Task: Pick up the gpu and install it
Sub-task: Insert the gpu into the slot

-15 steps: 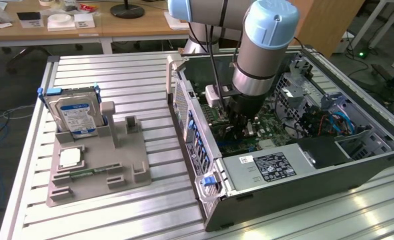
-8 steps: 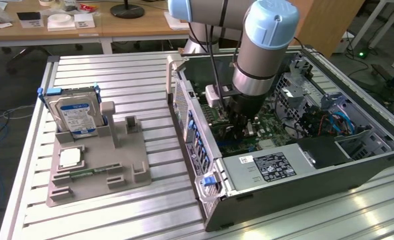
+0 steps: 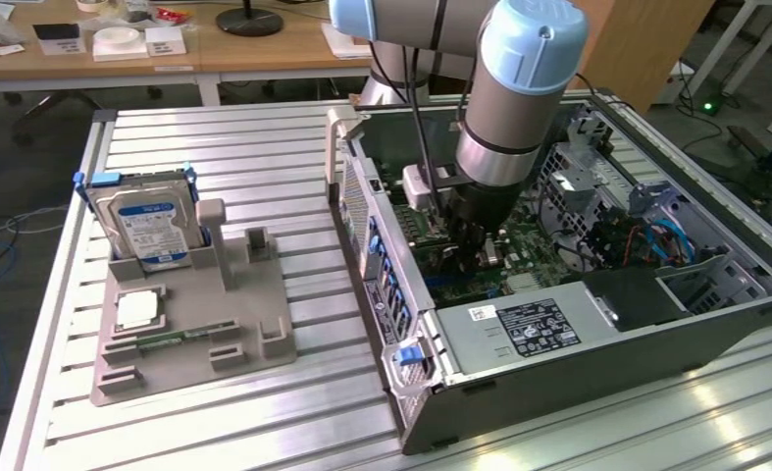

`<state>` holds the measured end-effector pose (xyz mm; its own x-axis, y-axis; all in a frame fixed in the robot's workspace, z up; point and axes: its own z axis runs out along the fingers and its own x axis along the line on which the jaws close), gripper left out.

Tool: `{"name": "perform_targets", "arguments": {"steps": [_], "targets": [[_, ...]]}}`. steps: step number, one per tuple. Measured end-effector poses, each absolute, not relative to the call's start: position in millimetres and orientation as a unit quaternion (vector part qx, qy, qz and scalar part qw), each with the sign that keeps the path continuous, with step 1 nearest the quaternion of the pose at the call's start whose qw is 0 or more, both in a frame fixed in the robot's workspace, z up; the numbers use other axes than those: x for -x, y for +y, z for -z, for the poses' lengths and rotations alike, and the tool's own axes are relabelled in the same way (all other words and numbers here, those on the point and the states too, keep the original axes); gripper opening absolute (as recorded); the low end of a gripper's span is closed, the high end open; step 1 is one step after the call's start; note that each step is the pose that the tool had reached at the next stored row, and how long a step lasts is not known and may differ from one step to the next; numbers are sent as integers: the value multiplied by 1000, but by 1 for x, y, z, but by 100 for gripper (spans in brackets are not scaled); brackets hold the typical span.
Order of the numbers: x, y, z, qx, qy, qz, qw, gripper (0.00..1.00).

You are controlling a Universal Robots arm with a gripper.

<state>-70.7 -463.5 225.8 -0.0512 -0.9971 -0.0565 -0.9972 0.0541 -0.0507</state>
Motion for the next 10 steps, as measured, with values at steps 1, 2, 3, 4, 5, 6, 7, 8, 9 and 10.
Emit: {"name": "perform_targets", "arguments": {"steps": [1, 2, 3, 4, 5, 6, 7, 8, 9, 10], "targets": [[71, -464, -226, 688, 725, -1, 38, 28], [71, -464, -226, 688, 725, -1, 38, 28], [71, -464, -226, 688, 725, -1, 38, 28], [71, -465, -226, 688, 725, -1, 38, 28], [71, -465, -226, 688, 725, -1, 38, 28], [71, -465, -226, 688, 725, -1, 38, 28], [71, -465, -226, 688, 725, -1, 38, 28], [71, -465, -226, 688, 725, -1, 38, 28], [71, -465, -226, 688, 725, -1, 38, 28], [71, -465, -225, 688, 725, -1, 38, 28]]}}
